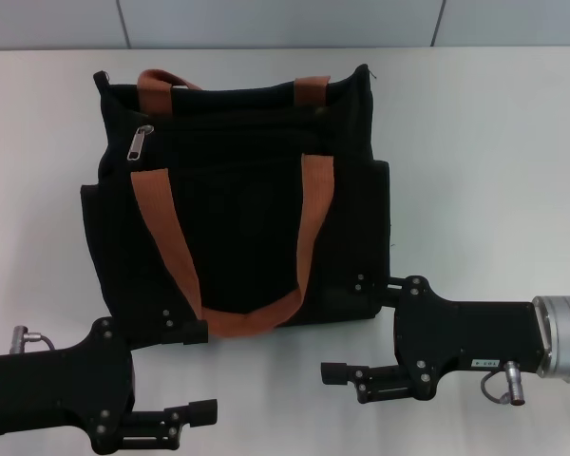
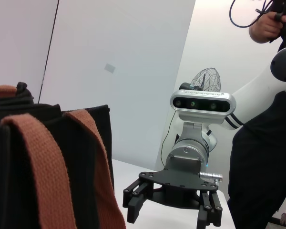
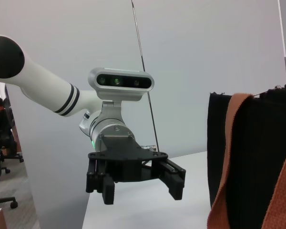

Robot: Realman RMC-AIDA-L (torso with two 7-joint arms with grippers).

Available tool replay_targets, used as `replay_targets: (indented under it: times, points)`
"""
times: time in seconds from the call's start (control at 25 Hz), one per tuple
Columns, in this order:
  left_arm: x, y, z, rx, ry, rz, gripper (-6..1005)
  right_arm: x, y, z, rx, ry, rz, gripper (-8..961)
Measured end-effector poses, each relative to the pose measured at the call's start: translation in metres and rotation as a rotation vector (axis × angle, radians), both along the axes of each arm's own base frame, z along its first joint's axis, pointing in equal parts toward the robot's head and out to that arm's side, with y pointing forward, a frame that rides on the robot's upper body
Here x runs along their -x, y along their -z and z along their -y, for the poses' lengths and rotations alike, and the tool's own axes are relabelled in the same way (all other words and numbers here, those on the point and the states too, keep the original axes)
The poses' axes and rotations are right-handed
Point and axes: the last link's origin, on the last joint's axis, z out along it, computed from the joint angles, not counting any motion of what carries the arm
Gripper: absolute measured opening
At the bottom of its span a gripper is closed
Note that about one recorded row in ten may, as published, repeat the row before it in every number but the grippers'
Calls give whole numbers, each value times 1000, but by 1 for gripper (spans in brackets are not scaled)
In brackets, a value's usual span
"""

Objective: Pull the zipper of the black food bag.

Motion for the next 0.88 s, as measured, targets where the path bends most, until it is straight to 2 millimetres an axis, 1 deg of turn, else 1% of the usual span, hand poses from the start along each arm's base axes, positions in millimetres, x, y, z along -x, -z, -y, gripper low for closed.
replay_targets:
  times: [0.64, 0.68, 0.76, 0.8, 0.84, 0.88]
  points:
    - [-3, -1, 1, 4, 11, 22, 778, 1, -1, -2, -14, -2, -5, 800]
    - [-5, -1, 1, 8, 19, 31, 776, 1, -1, -2, -14, -2, -5, 800]
    - [-16, -6, -1, 4, 57, 95, 773, 1, -1, -2, -15, -2, -6, 800]
    - [-16, -6, -1, 4, 57, 95, 771, 1, -1, -2, -16, -1, -7, 800]
    - [-23, -8, -6, -28, 73, 137, 770, 1, -1, -2, -17, 0, -8, 800]
    - [-25, -9, -8, -41, 76, 149, 768, 1, -1, -3, -20, 1, -10, 800]
